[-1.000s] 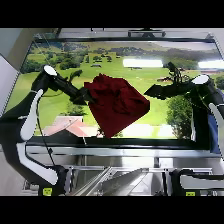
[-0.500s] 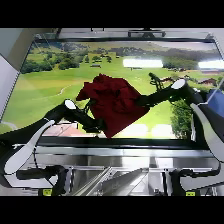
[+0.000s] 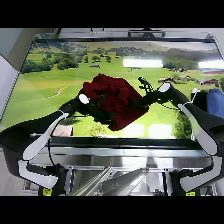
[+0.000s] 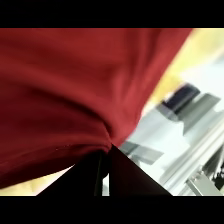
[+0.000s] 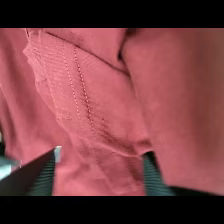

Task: Fold the shirts.

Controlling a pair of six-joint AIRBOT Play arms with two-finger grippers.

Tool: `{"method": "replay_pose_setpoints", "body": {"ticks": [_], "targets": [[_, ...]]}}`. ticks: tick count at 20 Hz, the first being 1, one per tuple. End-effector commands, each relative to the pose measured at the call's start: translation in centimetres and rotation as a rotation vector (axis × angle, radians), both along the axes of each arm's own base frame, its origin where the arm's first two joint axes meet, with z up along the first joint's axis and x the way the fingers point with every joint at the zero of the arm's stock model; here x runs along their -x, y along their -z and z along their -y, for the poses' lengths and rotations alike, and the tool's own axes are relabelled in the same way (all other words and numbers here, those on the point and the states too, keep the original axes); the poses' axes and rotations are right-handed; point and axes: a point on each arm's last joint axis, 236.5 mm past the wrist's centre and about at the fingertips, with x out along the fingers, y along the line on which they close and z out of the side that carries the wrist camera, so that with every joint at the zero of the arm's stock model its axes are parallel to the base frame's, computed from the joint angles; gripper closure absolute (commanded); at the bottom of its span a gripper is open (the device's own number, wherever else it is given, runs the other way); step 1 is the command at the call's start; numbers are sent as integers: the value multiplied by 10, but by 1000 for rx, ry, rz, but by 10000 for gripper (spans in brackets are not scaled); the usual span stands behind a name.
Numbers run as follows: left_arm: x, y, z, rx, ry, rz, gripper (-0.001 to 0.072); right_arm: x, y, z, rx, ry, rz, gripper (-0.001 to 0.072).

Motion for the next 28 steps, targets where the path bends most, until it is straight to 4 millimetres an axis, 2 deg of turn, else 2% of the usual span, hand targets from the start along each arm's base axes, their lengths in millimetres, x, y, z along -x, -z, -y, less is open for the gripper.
{"method": "replay_pose_setpoints", "body": {"ticks": [1,2,3,6,9,11,13,14,17,18,19,21,23,25,28], "targets": [[-9,-26,13,53,57,10,692,-23,0,-8,2,34,65,463],[-10,-34,15,63,73,18,692,-29,-2,-11,-15,59,60,614],[-11,-40,17,71,85,26,692,-34,-5,-14,-32,79,53,696],[-13,-59,18,91,152,50,692,-46,-33,-22,-88,91,91,698],[-29,-95,1,97,185,111,692,-66,-106,-9,-131,104,233,699],[-45,-123,-13,112,147,180,691,-73,-143,12,-115,122,329,699],[-52,-142,-36,98,119,220,691,-71,-163,29,-92,110,384,700],[-54,-152,-49,92,105,240,691,-71,-179,40,-95,126,410,700],[-61,-196,-95,94,17,323,690,-72,-250,90,-93,224,561,697],[-61,-205,-110,90,-10,335,689,-67,-257,99,-90,225,565,694],[-59,-210,-121,86,-23,333,689,-55,-250,97,-82,181,524,657],[-52,-209,-130,85,-1,314,689,-34,-215,80,-49,57,436,526],[-47,-195,-131,87,3,288,690,-25,-177,53,-49,-7,347,192],[-34,-167,-135,70,17,226,690,-14,-137,19,-53,-82,253,56],[-18,-116,-149,-3,4,156,690,4,-82,-36,-44,-184,173,56]]}}
